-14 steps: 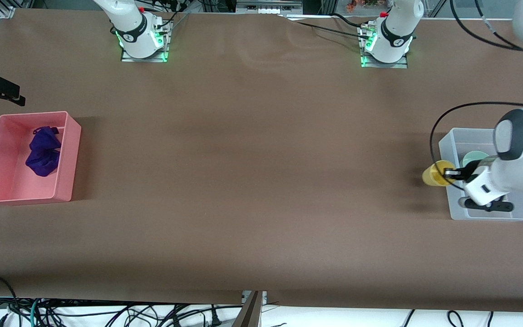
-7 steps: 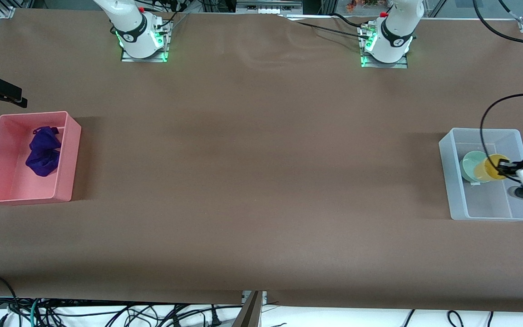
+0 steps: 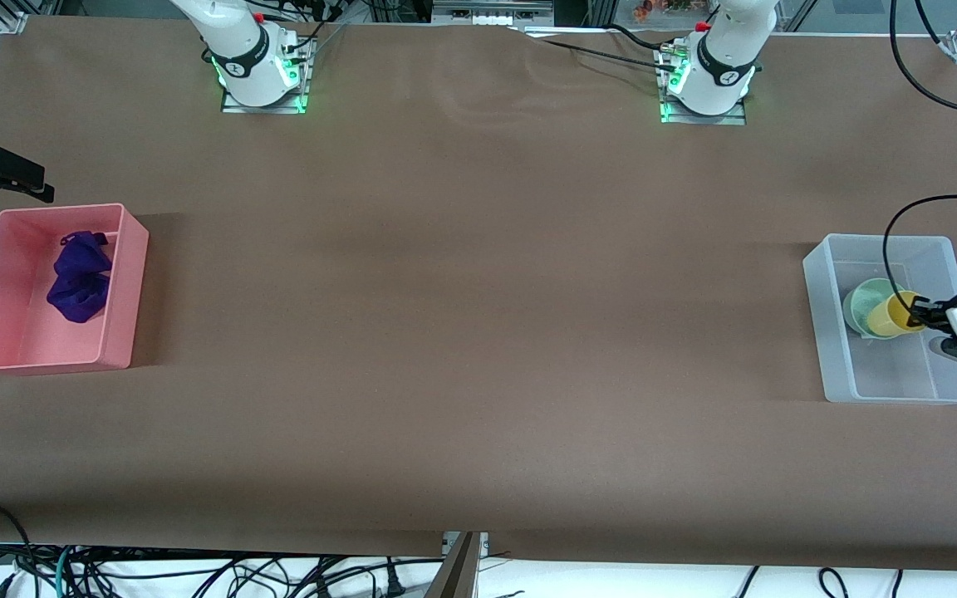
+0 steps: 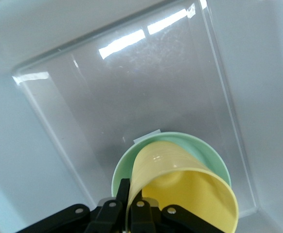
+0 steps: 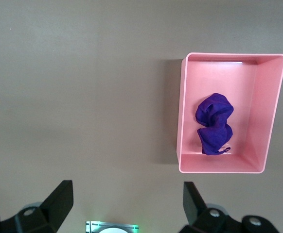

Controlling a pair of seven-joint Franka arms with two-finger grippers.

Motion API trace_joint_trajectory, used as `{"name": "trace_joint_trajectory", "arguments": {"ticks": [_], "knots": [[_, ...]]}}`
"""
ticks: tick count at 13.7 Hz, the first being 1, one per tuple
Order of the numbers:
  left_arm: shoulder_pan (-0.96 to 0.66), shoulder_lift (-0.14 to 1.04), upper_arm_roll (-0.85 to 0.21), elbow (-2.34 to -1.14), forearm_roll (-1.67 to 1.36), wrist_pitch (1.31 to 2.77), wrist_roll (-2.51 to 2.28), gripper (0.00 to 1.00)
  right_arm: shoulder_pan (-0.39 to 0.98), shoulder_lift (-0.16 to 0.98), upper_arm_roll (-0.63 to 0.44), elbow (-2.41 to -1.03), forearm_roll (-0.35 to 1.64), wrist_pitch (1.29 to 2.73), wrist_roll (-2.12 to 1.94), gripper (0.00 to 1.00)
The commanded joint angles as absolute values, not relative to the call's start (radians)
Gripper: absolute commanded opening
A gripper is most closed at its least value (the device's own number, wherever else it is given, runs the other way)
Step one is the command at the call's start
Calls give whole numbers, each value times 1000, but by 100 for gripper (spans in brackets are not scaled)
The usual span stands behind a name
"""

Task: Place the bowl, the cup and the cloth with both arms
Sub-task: 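Lower the yellow cup into the green bowl with the left gripper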

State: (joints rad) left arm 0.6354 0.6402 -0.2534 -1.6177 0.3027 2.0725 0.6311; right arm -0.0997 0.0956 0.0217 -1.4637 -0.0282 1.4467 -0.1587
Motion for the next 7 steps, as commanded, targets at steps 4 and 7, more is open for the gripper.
{"name": "trace_joint_trajectory", "arguments": {"ticks": [4, 7], "knots": [[653, 641, -268, -1648, 310, 2095, 644, 26, -98, 109, 21, -1434, -41, 1436, -161, 100], [652, 623, -279, -1634, 310, 2085, 644, 100, -98, 110, 20, -1434, -43, 1437, -160, 100]]}}
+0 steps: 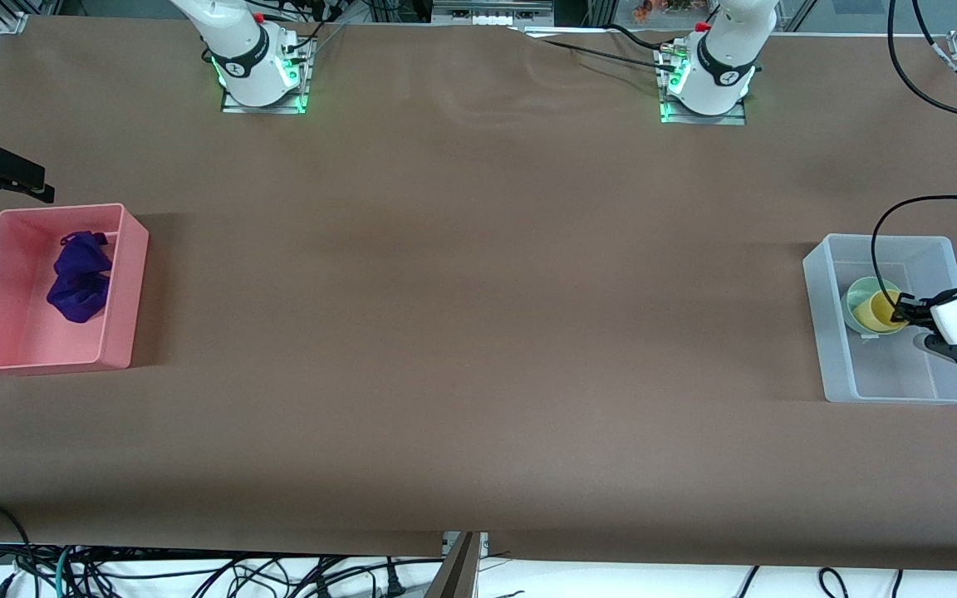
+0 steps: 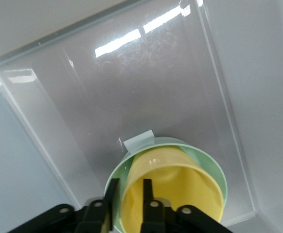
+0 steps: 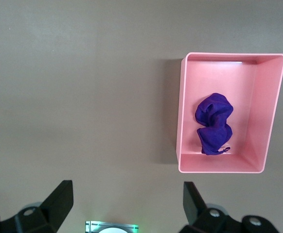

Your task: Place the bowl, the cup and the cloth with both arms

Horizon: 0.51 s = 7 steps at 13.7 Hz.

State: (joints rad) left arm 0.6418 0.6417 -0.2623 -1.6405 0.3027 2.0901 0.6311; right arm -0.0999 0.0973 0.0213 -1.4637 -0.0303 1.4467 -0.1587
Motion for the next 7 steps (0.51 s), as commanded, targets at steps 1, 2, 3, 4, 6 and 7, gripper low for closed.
{"name": "trace_joint_trajectory", "arguments": {"ticks": [1, 2, 3, 4, 6, 7], "knots": [[647, 600, -281, -1634, 310, 2080, 641, 100, -100, 110, 20, -1434, -43, 1437, -161, 100], [643, 568, -288, -1634, 310, 2051, 638, 100, -100, 110, 20, -1434, -43, 1436, -161, 100], [643, 533, -317, -1631, 310, 1998, 629, 100, -100, 110, 20, -1434, -43, 1437, -161, 100], [644, 487, -352, -1631, 308, 1944, 626, 100, -100, 110, 20, -1434, -43, 1437, -161, 100], [644, 407, -414, -1631, 282, 1861, 621, 100, -100, 109, 20, -1434, -43, 1436, -161, 100], [644, 369, -445, -1631, 252, 1818, 592, 100, -100, 110, 20, -1434, -43, 1436, -161, 100]]}}
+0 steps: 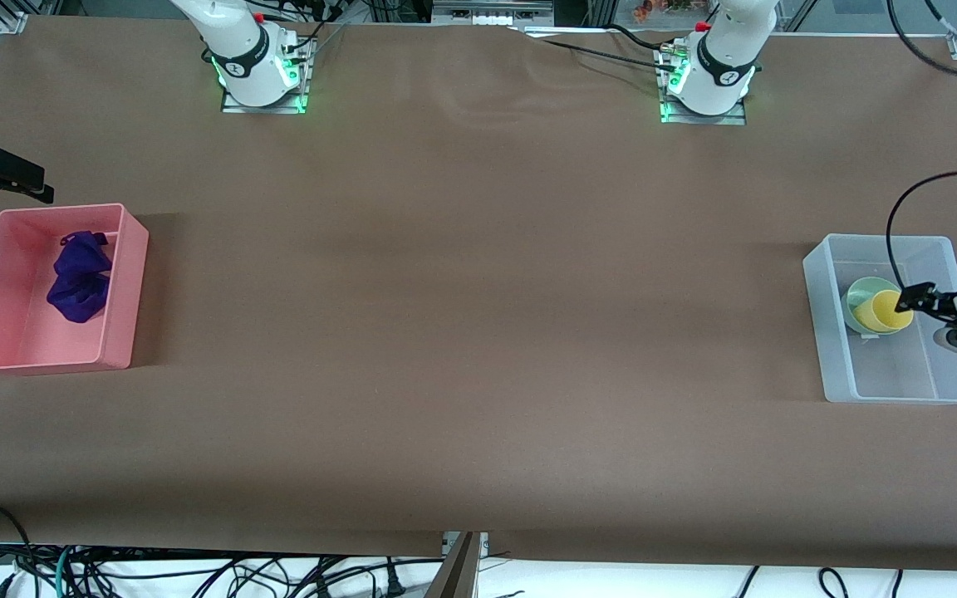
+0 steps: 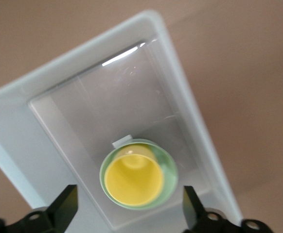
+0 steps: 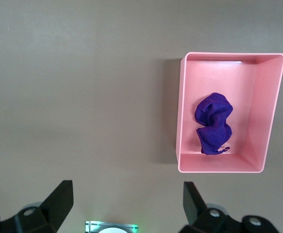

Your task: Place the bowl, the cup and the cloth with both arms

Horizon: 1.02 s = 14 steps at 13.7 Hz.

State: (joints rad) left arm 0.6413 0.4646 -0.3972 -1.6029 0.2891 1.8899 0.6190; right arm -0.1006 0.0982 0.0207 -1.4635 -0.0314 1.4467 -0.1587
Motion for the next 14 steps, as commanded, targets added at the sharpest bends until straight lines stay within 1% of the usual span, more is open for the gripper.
{"name": "trace_joint_trajectory", "arguments": {"ticks": [1, 3, 6, 7, 8, 9, 10, 11, 12, 14], "knots": [[643, 329, -484, -1631, 236, 1769, 534, 100, -100, 110, 18, -1434, -43, 1436, -161, 100], [643, 264, -601, -1609, 238, 1660, 390, 100, -100, 110, 18, -1434, -43, 1436, -161, 100], [640, 258, -760, -1499, 256, 1499, 205, 100, -101, 110, 18, -1434, -41, 1436, -161, 100], [640, 256, -797, -1476, 255, 1468, 146, 100, -100, 110, 18, -1434, -41, 1436, -161, 100], [638, 239, -802, -1462, 239, 1467, 126, 100, -100, 110, 18, -1434, -41, 1436, -161, 100], [599, 212, -796, -1468, 239, 1470, 121, 100, -101, 110, 18, -1434, -41, 1436, -161, 100], [519, 204, -729, -1462, 236, 1468, 123, 100, -101, 110, 18, -1434, -43, 1436, -161, 100], [412, 171, -607, -1462, 218, 1476, 123, 100, -101, 110, 18, -1434, -41, 1437, -161, 100], [332, 138, -509, -1471, 156, 1491, 121, 100, -101, 110, 18, -1434, -43, 1436, -161, 100], [235, 106, -344, -1492, 36, 1519, 94, 100, -101, 110, 18, -1434, -43, 1436, -161, 100]]}}
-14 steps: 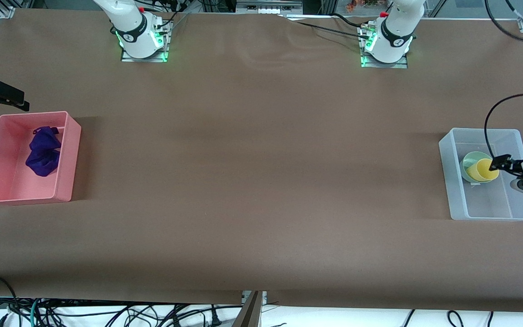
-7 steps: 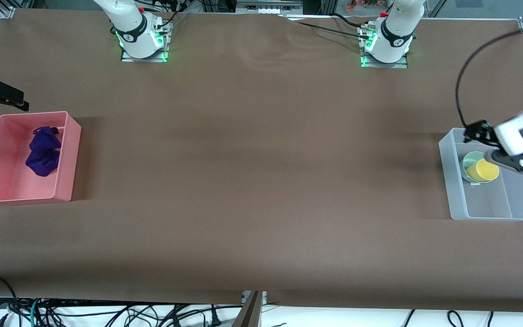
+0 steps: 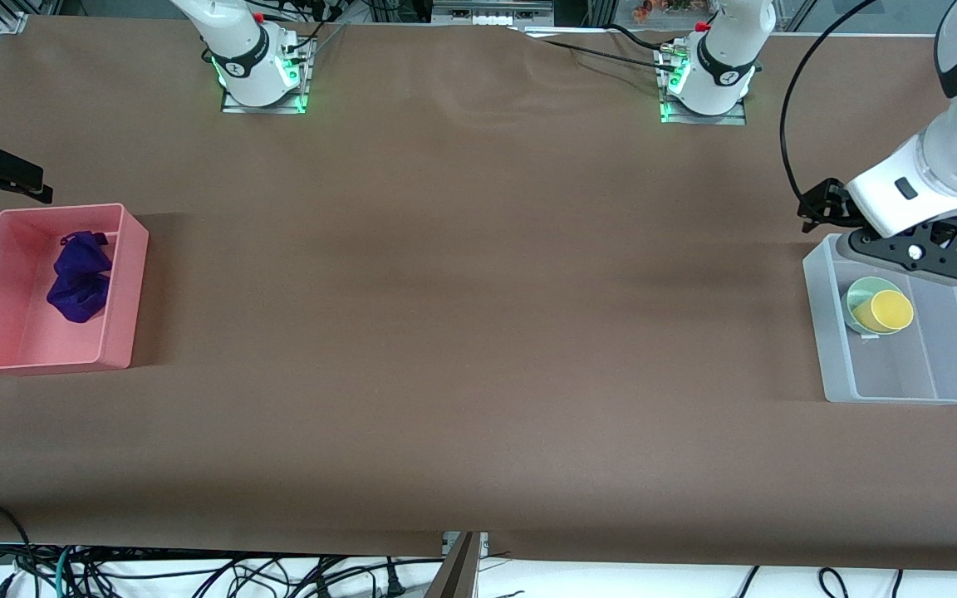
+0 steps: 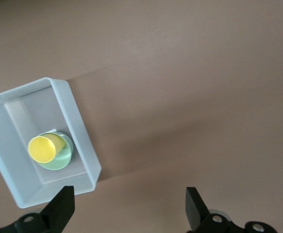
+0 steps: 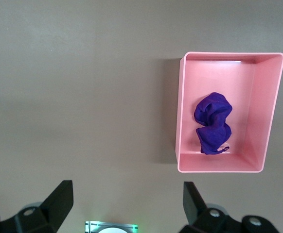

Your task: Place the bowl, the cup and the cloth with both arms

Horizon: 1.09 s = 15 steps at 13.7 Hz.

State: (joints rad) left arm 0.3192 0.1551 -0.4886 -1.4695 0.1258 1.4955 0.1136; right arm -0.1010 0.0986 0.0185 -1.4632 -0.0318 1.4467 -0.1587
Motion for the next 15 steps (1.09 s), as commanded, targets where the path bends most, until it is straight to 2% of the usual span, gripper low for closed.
{"name": "trace_joint_trajectory", "arguments": {"ticks": [1, 3, 5, 6, 15], "knots": [[163, 85, -253, -1523, 9, 1531, 65, 100, -101, 110, 18, -1434, -43, 1436, -161, 100], [46, 28, -140, -1627, 8, 1595, -36, 100, -101, 110, 18, -1434, -43, 1436, -161, 100], [26, -70, -129, -1814, 8, 1743, -74, 100, -101, 110, 18, -1434, -41, 1436, -161, 100], [26, -90, -129, -1848, 6, 1784, -65, 100, -101, 110, 18, -1434, -41, 1436, -161, 100], [51, -54, -130, -1798, -48, 1686, -60, 100, -101, 114, 17, -1434, -43, 1436, -161, 100]]}}
